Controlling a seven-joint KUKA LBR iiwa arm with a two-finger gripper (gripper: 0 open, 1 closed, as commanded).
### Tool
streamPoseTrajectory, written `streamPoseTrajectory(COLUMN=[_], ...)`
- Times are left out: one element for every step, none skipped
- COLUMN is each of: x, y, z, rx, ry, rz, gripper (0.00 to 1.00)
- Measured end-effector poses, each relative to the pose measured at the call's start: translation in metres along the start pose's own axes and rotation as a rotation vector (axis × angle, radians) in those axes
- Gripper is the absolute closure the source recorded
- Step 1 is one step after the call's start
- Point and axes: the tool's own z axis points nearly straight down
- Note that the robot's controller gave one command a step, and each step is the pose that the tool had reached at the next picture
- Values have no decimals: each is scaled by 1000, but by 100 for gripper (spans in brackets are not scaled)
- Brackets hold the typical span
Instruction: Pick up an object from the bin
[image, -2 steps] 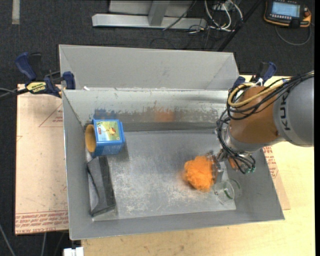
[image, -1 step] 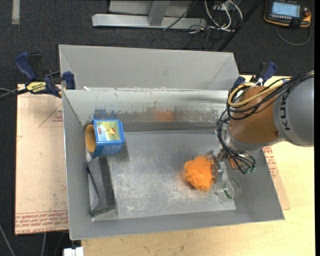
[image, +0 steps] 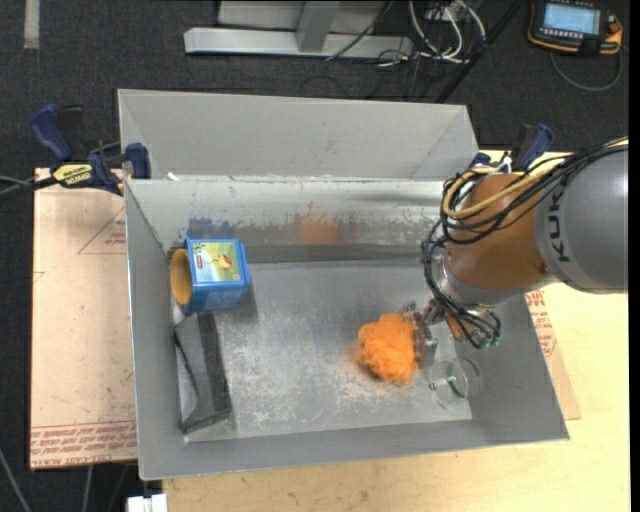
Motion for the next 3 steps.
streamPoseTrajectory(x=[2, -6, -13], y=[11, 10, 8], z=[-8, -51, -97], rx=[-4, -4, -4], ry=[1, 4, 0], rz=[15, 29, 30], gripper=[100, 100, 100])
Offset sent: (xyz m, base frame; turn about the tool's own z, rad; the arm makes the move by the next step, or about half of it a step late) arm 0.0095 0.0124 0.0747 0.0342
